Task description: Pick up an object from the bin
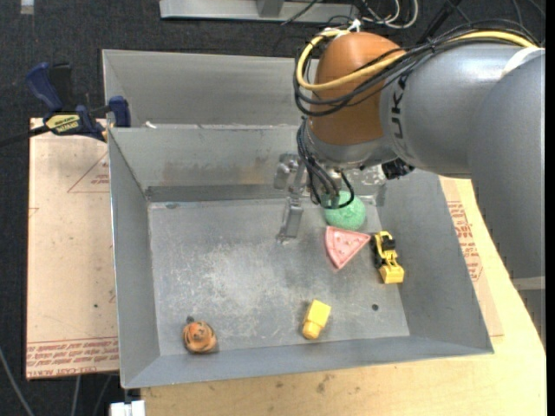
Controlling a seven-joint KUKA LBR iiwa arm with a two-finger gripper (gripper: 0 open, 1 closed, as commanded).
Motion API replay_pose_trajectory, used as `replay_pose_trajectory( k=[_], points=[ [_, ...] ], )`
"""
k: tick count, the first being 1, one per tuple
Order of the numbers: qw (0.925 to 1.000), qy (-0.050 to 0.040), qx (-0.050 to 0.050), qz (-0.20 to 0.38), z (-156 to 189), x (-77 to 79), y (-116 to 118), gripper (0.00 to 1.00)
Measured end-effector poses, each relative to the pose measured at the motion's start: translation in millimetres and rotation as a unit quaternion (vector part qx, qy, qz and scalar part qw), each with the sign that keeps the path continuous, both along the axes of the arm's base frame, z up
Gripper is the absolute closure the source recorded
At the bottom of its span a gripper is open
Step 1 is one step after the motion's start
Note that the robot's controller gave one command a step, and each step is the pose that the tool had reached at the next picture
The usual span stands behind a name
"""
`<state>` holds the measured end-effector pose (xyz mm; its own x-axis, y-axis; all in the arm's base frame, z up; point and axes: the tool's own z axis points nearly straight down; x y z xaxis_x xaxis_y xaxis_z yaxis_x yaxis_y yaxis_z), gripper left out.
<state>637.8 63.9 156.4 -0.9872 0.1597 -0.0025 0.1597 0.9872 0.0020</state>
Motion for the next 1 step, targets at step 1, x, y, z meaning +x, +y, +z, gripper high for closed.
replay_pose_trajectory(
  k=[1],
  points=[
    [0.9953,0.0019,0.0,0.097,33.7,-8.5,-40.3,0.0]
  ],
)
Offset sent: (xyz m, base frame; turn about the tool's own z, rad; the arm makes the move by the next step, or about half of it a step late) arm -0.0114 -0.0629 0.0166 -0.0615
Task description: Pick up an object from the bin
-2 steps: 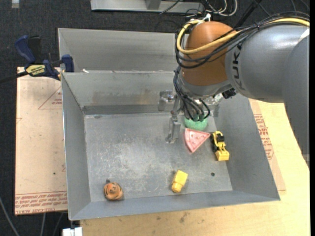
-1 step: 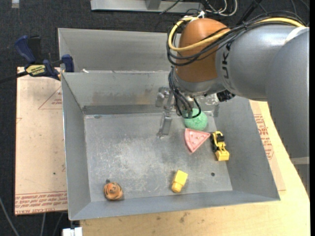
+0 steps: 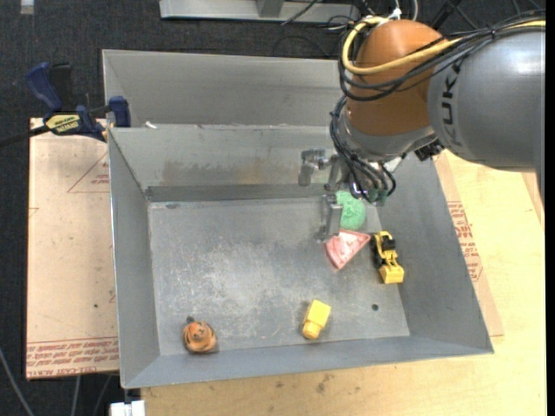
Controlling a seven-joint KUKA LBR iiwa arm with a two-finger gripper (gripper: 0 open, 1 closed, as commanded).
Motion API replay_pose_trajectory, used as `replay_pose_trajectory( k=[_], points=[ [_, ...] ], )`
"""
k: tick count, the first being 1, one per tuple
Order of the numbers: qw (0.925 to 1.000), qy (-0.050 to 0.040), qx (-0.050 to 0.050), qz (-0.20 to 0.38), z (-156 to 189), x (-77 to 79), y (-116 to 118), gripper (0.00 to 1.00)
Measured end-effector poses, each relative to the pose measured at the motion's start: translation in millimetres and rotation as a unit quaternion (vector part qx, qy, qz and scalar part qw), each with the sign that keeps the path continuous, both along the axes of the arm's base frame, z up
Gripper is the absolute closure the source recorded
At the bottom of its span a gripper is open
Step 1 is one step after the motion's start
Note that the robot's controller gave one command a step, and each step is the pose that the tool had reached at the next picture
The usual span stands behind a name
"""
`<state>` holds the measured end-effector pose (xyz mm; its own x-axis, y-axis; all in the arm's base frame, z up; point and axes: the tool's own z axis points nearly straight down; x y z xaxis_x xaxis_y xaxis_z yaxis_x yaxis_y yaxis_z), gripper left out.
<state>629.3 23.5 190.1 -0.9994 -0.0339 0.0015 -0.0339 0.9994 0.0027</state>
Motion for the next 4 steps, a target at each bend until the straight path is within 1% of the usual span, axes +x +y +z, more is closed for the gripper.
replay_pose_trajectory(
  k=[1,2,3,4],
  points=[
    [1.0,-0.005,-0.002,0.0,22.2,0.4,-38.1,0.0],
    [0.9995,-0.0021,-0.001,0.031,6.1,1.2,-41.8,0.0],
    [0.9934,-0.0027,-0.001,0.114,-14.8,-46.9,-89.7,0.0],
    [0.9964,-0.0024,-0.002,0.085,-29.2,-19.7,-94.7,0.0]
  ],
)
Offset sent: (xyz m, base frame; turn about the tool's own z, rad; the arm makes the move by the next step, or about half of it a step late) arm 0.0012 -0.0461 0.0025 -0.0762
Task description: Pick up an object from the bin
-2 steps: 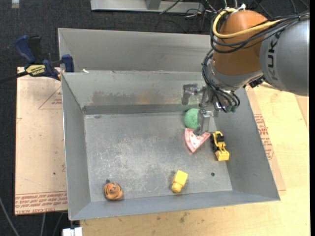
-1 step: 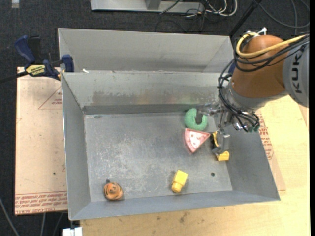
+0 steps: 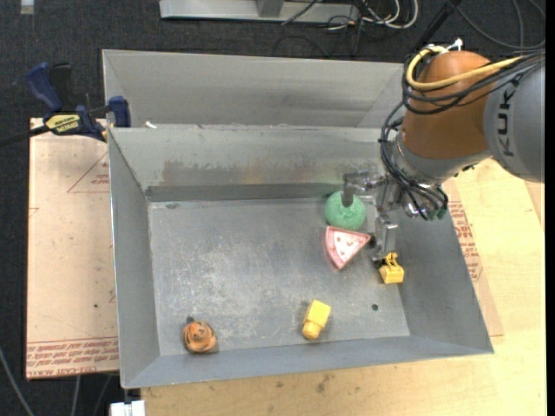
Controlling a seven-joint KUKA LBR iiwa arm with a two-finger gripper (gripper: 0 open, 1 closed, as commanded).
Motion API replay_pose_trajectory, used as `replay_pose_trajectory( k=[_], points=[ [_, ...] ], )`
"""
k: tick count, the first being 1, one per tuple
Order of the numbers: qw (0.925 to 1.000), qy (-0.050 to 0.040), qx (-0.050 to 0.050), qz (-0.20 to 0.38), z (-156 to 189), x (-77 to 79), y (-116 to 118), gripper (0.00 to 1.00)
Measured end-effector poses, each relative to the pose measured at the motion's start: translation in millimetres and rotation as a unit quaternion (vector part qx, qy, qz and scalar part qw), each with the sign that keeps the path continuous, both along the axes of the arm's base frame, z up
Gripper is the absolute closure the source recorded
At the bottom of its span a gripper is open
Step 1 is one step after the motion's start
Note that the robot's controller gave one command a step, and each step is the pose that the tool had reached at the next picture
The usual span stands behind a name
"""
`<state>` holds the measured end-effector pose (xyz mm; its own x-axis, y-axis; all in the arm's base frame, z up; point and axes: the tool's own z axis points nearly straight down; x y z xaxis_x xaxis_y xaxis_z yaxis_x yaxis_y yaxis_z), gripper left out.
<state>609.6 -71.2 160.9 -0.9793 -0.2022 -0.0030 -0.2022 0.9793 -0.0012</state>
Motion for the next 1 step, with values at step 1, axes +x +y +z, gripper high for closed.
replay_pose_trajectory(
  k=[1],
  points=[
    [0.9999,-0.0019,0.001,-0.011,-3.7,13.7,3.6,0.0]
  ],
)
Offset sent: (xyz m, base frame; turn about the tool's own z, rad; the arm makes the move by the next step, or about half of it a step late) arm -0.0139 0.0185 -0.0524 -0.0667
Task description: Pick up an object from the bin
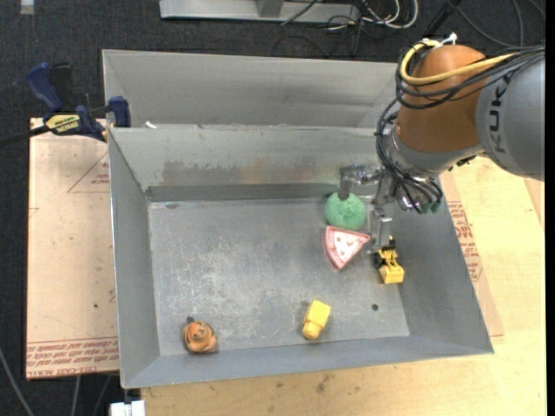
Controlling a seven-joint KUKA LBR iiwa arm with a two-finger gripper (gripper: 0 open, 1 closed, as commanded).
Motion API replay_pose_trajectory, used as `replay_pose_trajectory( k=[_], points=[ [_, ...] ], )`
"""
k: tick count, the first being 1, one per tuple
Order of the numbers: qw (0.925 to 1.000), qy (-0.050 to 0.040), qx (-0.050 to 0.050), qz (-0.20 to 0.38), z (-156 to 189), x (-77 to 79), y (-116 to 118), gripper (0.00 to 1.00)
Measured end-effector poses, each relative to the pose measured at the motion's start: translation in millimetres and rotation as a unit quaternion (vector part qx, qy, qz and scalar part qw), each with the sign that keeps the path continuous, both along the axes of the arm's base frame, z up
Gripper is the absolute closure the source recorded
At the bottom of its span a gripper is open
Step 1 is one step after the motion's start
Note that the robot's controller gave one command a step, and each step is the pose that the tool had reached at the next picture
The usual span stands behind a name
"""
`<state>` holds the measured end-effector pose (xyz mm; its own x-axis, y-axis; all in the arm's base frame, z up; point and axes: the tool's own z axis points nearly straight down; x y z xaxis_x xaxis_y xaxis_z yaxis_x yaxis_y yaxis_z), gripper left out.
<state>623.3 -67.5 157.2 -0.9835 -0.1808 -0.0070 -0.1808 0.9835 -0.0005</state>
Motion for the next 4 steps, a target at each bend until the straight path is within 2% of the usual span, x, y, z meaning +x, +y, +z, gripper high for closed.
replay_pose_trajectory(
  k=[1,2,3,4],
  points=[
    [0.9996,0.001,0.0,0.03,-35.4,-11.1,10.0,0.0],
    [0.9953,0.0034,0.0,0.097,-51.2,-11.4,12.0,0.0],
    [0.9782,0.0011,-0.001,0.208,-67.2,-3.4,5.8,0.0],
    [0.958,0.0017,-0.001,0.287,-87.4,1.0,4.9,1.0]
  ],
)
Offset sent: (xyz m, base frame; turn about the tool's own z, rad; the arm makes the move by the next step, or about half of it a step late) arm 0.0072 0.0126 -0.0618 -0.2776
